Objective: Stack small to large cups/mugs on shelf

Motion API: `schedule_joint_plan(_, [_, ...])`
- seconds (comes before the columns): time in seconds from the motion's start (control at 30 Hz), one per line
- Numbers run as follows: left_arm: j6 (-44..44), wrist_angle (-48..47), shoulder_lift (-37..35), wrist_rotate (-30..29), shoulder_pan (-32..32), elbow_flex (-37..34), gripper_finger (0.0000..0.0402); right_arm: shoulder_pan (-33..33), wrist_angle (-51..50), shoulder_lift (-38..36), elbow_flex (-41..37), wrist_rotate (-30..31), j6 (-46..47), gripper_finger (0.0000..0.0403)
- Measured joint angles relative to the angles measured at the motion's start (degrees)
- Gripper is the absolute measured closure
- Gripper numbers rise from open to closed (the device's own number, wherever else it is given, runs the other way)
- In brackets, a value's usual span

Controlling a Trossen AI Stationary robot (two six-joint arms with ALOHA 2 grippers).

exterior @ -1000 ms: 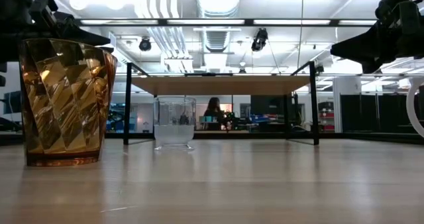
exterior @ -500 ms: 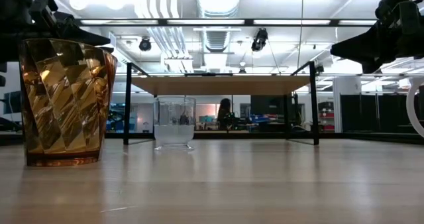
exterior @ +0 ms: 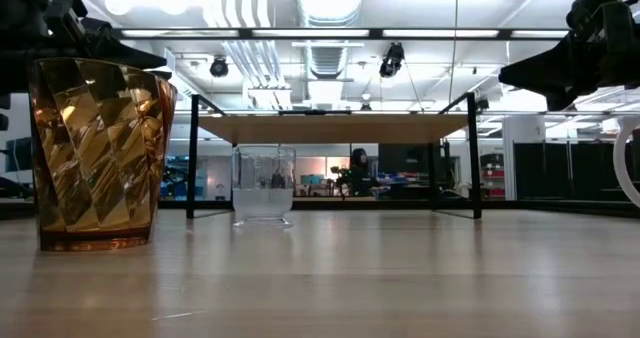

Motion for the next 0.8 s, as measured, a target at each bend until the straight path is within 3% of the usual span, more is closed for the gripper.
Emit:
schedule_joint_plan(0.3, [0.02,0.00,0.00,0.00,0.02,0.02,0.0313,0.00,0.02,-0.01,0.00,0.00,7.44,0.0335])
schedule_joint_plan(0.57, [0.04,0.03,0.02,-0.13,0.00,0.02,0.0313,-0.01,0.02,0.05,0.02,0.02,6.83,0.0335])
schedule_joint_plan(0.7, [2.93,0.84,0.02,-4.97,0.02,0.02,0.0313,-0.01,0.12,0.78,0.00,0.02,5.48,0.0335])
schedule_joint_plan(0.8, [0.20,3.50,0.00,-4.39,0.02,0.34,0.0313,-0.01,2.93,2.17,-0.04,0.02,9.96,0.0335])
